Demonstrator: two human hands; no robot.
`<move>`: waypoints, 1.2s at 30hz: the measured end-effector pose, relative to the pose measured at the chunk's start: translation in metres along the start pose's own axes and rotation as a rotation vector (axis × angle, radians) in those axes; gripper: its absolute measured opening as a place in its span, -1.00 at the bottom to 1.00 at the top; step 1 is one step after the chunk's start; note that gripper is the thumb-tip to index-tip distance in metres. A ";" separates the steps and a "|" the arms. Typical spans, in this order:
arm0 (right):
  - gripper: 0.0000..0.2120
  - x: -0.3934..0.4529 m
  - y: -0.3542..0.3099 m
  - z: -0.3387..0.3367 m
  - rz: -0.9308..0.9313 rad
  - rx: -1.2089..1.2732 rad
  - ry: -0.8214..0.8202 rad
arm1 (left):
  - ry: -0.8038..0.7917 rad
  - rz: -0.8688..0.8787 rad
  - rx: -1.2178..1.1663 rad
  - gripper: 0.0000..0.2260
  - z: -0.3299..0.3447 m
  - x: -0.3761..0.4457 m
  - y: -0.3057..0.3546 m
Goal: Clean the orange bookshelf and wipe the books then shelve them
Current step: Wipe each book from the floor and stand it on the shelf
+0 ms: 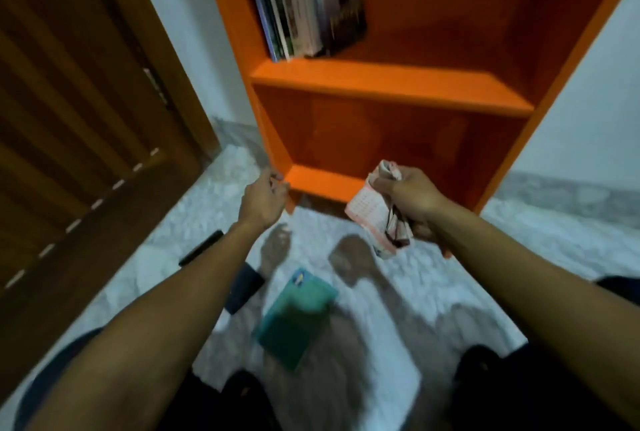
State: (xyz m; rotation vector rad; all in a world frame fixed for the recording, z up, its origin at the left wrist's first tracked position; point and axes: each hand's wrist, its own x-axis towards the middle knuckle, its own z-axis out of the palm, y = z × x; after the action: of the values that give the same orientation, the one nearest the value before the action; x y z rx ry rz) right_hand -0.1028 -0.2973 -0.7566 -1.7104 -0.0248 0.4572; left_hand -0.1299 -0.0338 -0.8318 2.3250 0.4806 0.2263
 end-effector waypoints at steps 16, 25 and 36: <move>-0.74 -0.013 0.091 0.011 0.203 -0.091 -0.034 | -0.435 -0.502 0.177 -0.55 0.111 -0.105 -0.148; -0.96 0.007 0.116 0.019 0.233 -0.041 -0.022 | -0.476 -0.647 0.296 -0.33 0.140 -0.108 -0.176; -0.86 0.015 0.128 0.029 0.265 -0.019 -0.047 | -0.397 -0.697 0.507 -0.41 0.154 -0.118 -0.180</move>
State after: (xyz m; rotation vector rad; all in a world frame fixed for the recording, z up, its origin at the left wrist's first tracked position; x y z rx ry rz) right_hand -0.1282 -0.2914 -0.8864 -1.7291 0.1659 0.6952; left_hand -0.2417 -0.0611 -1.0706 2.4117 1.1954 -0.7497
